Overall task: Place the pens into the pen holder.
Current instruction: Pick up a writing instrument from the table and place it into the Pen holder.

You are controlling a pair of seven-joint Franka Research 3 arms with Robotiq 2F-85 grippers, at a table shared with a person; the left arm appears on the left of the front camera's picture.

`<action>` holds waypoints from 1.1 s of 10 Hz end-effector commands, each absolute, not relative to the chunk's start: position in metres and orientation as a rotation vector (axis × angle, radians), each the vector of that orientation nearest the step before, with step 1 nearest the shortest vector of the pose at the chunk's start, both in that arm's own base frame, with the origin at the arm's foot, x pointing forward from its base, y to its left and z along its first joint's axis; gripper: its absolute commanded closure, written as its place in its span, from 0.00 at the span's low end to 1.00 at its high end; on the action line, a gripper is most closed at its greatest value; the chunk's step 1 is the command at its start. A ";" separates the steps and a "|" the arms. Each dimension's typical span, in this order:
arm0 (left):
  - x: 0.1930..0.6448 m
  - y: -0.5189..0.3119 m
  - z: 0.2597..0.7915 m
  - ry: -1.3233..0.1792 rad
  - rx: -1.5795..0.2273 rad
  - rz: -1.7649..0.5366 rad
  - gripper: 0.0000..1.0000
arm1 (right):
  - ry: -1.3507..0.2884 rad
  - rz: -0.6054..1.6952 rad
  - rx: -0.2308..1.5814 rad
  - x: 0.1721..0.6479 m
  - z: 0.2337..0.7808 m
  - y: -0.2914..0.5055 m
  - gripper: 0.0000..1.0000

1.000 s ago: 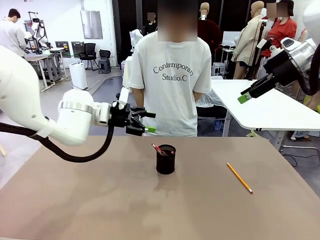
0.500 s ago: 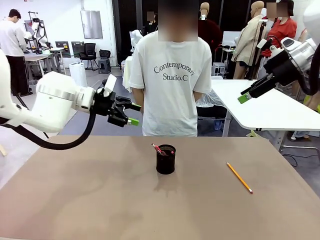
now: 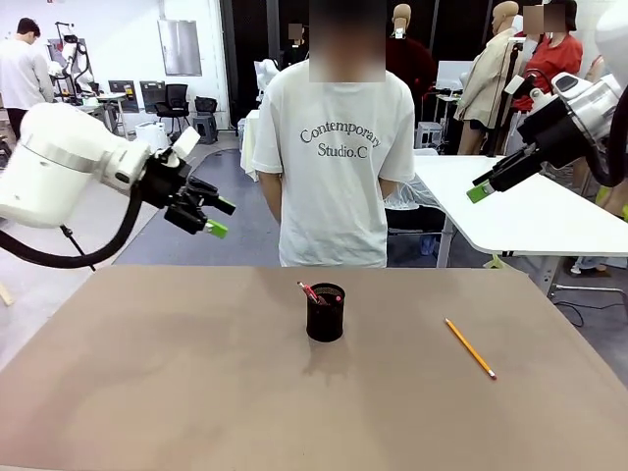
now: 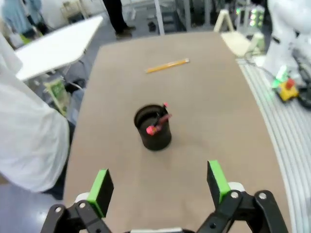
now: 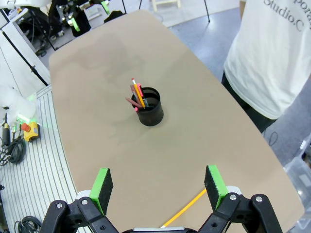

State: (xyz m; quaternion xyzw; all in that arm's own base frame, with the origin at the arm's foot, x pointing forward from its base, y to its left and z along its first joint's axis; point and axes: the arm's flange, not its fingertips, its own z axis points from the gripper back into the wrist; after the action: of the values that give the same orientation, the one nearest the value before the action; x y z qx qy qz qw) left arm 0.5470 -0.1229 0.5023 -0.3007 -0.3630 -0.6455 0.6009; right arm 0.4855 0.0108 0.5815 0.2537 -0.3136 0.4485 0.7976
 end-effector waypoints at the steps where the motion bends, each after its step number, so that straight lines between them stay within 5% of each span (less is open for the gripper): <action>1: 0.548 -0.113 0.512 -0.796 -0.696 -1.533 0.00 | -0.683 0.960 0.560 0.486 0.583 0.012 0.00; 11: 0.544 -0.109 0.511 -0.804 -0.679 -1.530 0.00 | -0.683 0.960 0.560 0.486 0.583 0.012 0.00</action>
State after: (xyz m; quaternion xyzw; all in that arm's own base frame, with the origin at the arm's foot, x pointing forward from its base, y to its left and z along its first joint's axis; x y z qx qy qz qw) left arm 0.5463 -0.1095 0.5111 -0.2906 -0.3488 -0.6602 0.5983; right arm 0.4855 0.0108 0.5815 0.2537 -0.3136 0.4485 0.7976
